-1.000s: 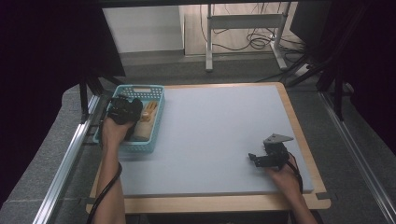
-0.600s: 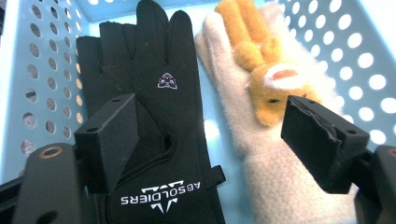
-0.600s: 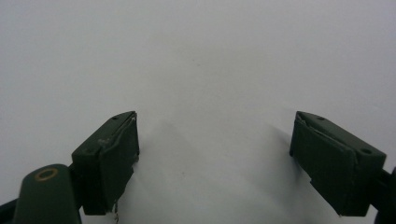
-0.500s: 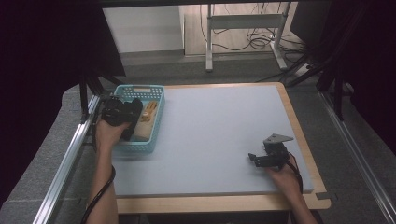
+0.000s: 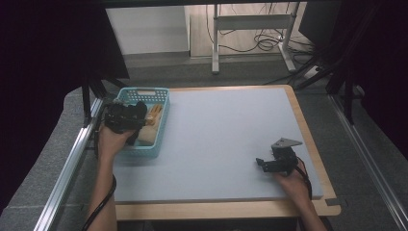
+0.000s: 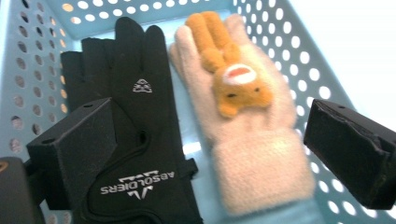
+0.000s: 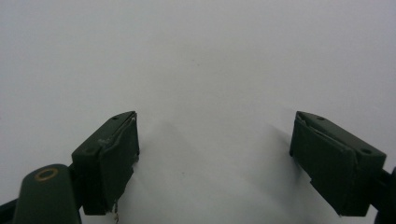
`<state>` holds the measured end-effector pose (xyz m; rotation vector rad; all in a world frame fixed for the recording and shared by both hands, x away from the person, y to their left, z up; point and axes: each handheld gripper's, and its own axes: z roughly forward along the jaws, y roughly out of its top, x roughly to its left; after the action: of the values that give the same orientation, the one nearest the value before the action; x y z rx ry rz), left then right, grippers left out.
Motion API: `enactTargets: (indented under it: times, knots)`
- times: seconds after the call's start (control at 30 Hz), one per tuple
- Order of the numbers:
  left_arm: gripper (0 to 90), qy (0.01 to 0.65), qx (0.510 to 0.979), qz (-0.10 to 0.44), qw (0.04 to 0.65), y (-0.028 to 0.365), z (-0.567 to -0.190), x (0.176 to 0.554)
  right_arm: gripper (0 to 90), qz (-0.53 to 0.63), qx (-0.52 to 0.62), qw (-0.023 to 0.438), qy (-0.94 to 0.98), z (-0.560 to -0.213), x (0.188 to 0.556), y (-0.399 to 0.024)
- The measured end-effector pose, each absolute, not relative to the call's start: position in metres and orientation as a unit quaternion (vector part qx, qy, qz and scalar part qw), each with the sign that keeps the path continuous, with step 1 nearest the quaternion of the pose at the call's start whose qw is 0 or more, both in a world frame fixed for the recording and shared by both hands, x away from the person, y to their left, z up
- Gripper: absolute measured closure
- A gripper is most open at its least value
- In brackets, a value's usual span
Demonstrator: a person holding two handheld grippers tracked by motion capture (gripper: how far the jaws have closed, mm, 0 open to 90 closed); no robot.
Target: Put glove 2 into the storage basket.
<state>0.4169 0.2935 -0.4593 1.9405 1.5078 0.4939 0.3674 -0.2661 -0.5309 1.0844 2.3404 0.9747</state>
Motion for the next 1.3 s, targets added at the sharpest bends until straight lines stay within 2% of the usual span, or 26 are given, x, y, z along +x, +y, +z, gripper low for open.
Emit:
enactTargets:
  times: [0.23, 0.5, 0.73, 1.3]
  knots:
    - [1.2, 0.554, 0.741, 0.177, 0.337, 0.288, -0.457, 0.408, 15.4, 0.347, 0.387, 0.191, 0.833, -0.531, 0.367, -0.266]
    - [0.5, 0.522, 0.754, 0.19, 0.35, 0.272, -0.448, 0.396, 15.4, 0.347, 0.387, 0.191, 0.833, -0.531, 0.367, -0.266]
    - [0.0, 0.493, 0.771, 0.199, 0.351, 0.252, -0.444, 0.386, 15.4, 0.347, 0.386, 0.191, 0.833, -0.531, 0.367, -0.266]
    - [0.0, 0.419, 0.801, 0.182, 0.386, 0.189, -0.447, 0.366, 15.4, 0.347, 0.387, 0.191, 0.832, -0.531, 0.368, -0.266]
